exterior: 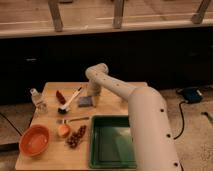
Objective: Place sponge in tray
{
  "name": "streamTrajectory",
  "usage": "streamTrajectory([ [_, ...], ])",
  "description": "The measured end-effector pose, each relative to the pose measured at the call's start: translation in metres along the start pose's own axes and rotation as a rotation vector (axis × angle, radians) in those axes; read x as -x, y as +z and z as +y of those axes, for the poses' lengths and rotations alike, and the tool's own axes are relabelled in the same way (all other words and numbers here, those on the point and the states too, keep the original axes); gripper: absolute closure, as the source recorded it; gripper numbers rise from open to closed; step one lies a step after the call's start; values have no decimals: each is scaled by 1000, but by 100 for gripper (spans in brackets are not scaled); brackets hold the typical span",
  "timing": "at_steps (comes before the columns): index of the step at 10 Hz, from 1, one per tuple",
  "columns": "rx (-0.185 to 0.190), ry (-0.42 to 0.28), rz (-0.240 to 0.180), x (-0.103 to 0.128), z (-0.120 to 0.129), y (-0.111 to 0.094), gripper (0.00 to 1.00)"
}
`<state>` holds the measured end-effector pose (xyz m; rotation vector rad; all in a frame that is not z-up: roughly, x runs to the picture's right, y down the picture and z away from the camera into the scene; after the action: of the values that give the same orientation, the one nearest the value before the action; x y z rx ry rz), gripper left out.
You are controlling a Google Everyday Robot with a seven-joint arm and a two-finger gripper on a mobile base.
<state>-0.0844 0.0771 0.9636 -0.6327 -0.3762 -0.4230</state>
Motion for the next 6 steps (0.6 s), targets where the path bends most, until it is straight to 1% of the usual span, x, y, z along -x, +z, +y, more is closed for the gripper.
streamTrajectory([
  [1,1,-8,-1,1,-2,-4,73],
  [2,-1,-13,0,-1,-3,-12,82],
  [3,4,-12,1,-4,0,-16,85],
  [4,3,-12,2,-6,-1,-19,86],
  [5,0,-16,1,-5,-4,-21,90],
  [6,-3,-15,-3,-5,-6,-27,91],
])
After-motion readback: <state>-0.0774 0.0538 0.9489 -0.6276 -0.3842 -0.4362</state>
